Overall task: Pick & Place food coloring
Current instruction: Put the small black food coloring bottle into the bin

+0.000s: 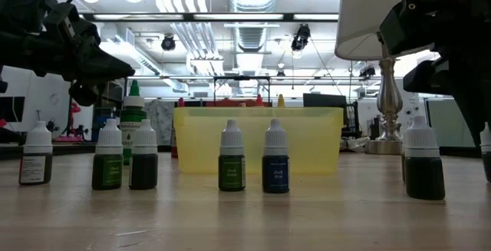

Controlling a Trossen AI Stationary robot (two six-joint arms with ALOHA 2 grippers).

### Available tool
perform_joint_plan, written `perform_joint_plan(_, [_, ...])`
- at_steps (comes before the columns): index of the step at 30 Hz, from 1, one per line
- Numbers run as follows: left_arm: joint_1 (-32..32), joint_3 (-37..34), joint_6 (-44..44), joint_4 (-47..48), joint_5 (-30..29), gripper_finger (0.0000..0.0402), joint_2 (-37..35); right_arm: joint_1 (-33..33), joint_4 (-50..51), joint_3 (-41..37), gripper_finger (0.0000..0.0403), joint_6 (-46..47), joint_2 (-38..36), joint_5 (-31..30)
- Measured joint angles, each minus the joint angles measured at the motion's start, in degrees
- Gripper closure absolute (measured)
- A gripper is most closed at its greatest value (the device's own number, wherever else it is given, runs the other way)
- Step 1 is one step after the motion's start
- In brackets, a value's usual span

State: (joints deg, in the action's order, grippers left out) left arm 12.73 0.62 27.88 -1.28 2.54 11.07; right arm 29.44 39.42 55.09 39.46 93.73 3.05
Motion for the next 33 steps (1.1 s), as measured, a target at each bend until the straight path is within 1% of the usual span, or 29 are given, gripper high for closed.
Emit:
perform_joint_plan(4, [0.0, 0.0, 0.0, 0.0, 0.0, 0.0401, 0.0, -0.5, 0.1, 0.0, 0.0350, 0.0, -0.3, 0.4])
perform_joint_plan(10, [0.0, 0.0, 0.0, 0.0, 0.0, 0.0401, 0.0, -1.8, 0.9, 2.3, 0.0350, -0.5, -2.5, 0.5])
perform_joint_plan(15, [0.0, 0.0, 0.0, 0.0, 0.0, 0.0401, 0.0, -3.7, 4.7, 7.2, 0.0350, -1.0, -3.8, 0.4])
perform_joint_plan(18, [0.0, 0.0, 0.0, 0.0, 0.0, 0.0401, 0.0, -5.2, 8.8, 10.9, 0.0350, -3.2, -3.7, 0.4])
perform_joint_plan(21, [0.0, 0.0, 0.0, 0.0, 0.0, 0.0401, 0.0, -6.9, 10.6, 14.2, 0.0350, -4.4, -3.7, 0.1])
perform_joint_plan(27, [0.0, 0.0, 0.0, 0.0, 0.0, 0.0401, 0.0, -10.2, 14.6, 18.5, 0.0349, -7.4, -3.7, 0.0])
perform_joint_plan(33, [0.0, 0.0, 0.0, 0.0, 0.0, 0.0401, 0.0, -14.0, 16.2, 22.2, 0.0349, -11.4, -3.7, 0.0])
